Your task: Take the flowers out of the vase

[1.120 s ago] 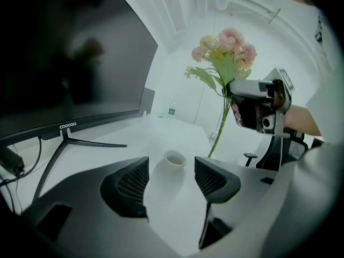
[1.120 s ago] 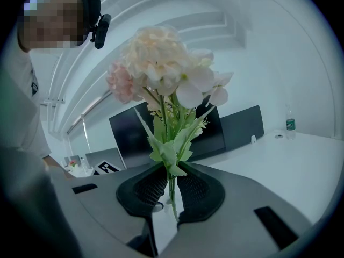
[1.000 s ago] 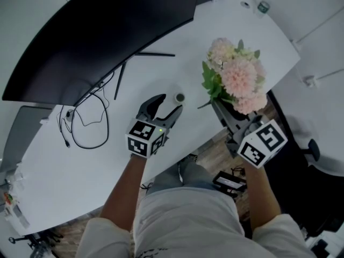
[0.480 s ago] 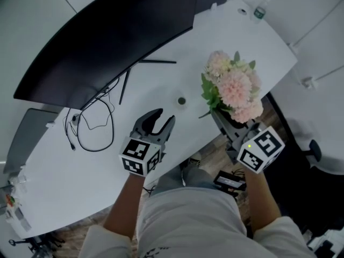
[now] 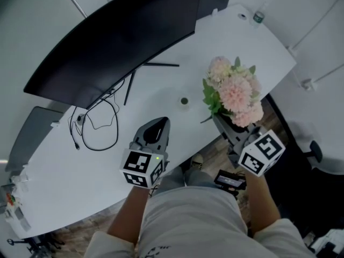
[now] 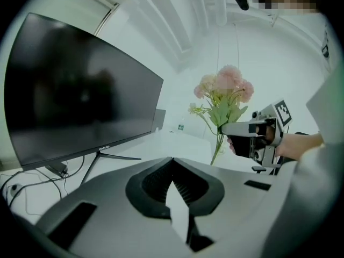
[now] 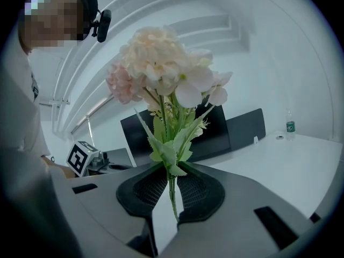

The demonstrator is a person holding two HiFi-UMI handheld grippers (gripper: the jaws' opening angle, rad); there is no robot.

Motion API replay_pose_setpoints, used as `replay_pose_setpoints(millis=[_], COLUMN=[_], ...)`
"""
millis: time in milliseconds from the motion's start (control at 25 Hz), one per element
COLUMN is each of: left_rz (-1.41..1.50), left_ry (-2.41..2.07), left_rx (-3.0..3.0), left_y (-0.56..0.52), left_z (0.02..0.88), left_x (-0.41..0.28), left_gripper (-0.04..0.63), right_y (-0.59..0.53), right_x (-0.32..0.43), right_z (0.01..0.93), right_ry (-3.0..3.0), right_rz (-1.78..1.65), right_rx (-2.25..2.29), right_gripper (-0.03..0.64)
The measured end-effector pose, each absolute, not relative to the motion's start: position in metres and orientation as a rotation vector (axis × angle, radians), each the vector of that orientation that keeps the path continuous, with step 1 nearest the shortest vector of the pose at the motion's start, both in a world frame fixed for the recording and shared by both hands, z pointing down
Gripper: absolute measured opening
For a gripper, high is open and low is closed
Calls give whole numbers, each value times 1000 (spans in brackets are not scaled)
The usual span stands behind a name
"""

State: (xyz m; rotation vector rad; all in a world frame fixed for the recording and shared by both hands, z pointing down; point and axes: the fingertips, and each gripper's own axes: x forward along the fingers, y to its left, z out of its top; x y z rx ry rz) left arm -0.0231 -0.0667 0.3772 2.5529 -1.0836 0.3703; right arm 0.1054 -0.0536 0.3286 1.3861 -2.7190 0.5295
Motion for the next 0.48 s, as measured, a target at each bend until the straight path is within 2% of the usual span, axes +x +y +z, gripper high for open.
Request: replay_pose_setpoints(millis=[480], left_rz=[380], left_ry=[-1104], left_rx=[2561], left_y=[-57], left_z=[366], left_x=[-25], left_gripper=[3], right_y=[-50], right_x=[100], right_z=[320], right_ry=[-2726], right_rz=[513], right_rx=[1377], right_gripper=[74])
